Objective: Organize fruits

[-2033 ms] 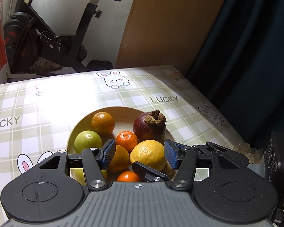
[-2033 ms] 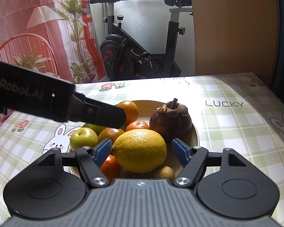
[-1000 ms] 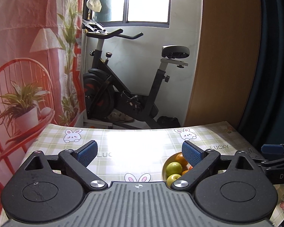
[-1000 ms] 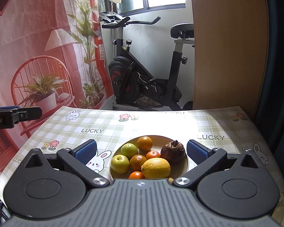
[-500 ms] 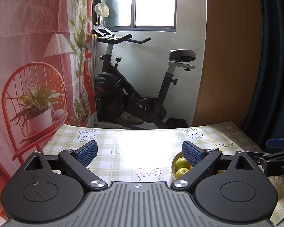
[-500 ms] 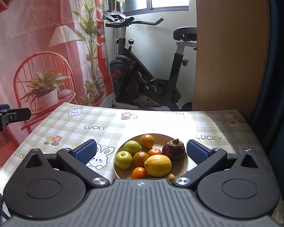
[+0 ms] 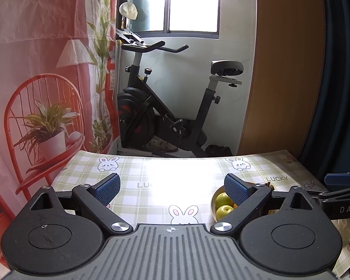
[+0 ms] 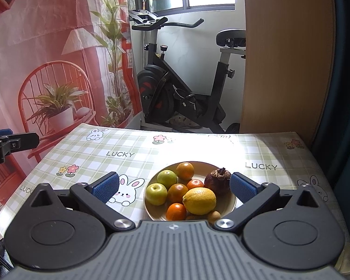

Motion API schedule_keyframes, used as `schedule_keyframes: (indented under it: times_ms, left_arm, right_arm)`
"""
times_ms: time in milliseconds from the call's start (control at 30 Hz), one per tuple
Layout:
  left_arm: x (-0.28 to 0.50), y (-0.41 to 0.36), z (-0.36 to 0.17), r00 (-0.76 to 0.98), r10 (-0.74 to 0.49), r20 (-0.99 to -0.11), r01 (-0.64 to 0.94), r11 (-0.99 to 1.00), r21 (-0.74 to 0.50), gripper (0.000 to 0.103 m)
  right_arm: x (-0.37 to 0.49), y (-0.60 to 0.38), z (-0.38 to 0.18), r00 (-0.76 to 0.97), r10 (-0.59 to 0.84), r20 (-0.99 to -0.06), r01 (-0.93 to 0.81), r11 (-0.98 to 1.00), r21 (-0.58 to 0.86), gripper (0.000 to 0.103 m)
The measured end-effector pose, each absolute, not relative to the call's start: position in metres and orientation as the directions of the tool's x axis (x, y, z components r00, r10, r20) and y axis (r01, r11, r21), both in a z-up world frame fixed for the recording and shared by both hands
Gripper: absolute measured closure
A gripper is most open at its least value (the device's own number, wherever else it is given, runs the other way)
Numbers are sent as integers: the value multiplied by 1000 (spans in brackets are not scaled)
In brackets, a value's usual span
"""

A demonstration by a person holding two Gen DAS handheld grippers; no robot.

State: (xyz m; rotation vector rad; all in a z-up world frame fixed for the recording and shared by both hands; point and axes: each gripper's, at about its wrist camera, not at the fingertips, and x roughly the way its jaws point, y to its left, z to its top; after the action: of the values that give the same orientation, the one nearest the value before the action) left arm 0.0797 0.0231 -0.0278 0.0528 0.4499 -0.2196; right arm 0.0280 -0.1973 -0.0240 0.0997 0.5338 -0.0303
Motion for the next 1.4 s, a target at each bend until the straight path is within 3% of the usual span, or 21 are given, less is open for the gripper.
schedule_keyframes:
  times_ms: [1400]
  left_arm:
    - [83, 22, -30, 870, -201, -450, 215, 976, -21, 6]
  right_arm:
    - [28, -196, -24, 861, -4, -509, 56, 995, 86, 0]
